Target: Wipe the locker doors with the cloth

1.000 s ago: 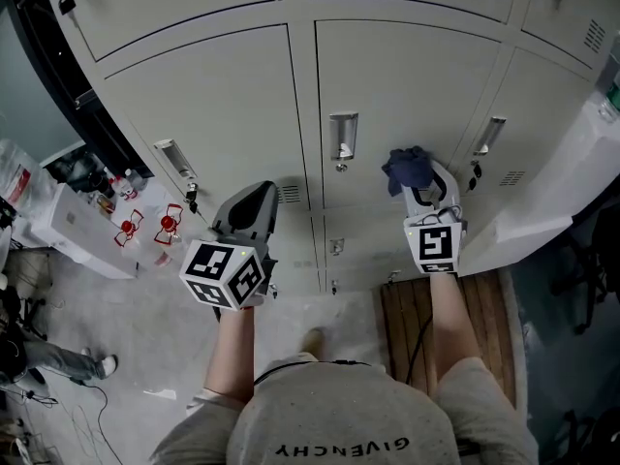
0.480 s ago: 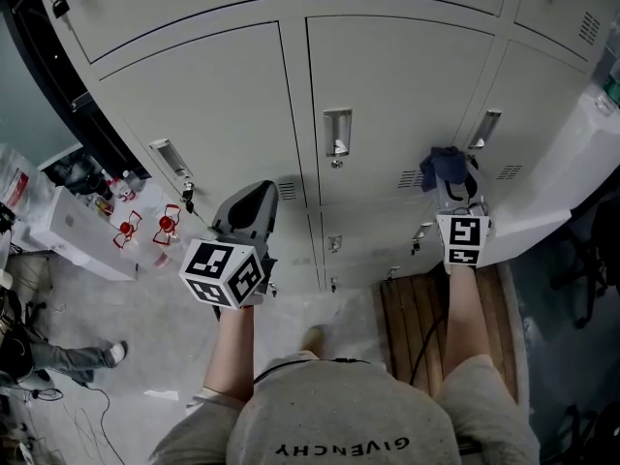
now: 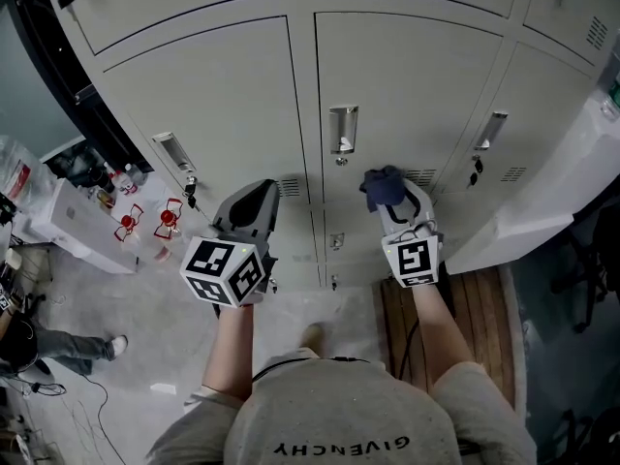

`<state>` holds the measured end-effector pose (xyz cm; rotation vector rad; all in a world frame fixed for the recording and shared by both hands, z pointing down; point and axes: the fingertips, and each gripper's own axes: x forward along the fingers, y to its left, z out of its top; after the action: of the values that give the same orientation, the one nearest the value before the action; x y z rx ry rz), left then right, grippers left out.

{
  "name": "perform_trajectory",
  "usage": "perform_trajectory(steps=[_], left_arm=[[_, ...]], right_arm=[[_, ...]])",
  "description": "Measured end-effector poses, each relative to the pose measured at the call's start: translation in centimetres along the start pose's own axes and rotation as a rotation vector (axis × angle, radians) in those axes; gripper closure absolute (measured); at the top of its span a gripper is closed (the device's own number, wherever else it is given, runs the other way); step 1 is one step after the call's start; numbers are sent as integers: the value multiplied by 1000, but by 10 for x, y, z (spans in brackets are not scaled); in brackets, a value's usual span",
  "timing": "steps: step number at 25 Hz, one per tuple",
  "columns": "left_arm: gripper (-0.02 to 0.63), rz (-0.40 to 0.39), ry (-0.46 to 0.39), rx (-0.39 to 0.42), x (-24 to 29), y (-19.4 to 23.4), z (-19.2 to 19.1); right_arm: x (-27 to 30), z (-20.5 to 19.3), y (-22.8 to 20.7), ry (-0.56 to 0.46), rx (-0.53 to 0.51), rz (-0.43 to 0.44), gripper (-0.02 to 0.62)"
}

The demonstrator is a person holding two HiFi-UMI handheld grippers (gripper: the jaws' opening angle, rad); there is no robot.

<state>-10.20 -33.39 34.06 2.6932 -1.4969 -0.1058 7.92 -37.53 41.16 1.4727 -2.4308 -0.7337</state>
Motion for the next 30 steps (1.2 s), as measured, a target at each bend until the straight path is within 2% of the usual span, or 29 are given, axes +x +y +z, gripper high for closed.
perform_trajectory(steps=[6,10,16,25,30], left_arm=[[607,14,7,8,-2,3,-1],[607,31,9,13,-6,8,0],[607,47,12,10,-8,15,-2],[607,-2,34,4,9,-3,-13],[607,-18,42,5,15,-11,-16]], right_arm=[[37,25,81,-37,-116,182,466],[52,26,90,-23,-150,207,466],[40,8,59,10,-165,165,474],[0,-42,-27,128,-107,4,472],[-17,-62,-65,165,-69,-57,466]])
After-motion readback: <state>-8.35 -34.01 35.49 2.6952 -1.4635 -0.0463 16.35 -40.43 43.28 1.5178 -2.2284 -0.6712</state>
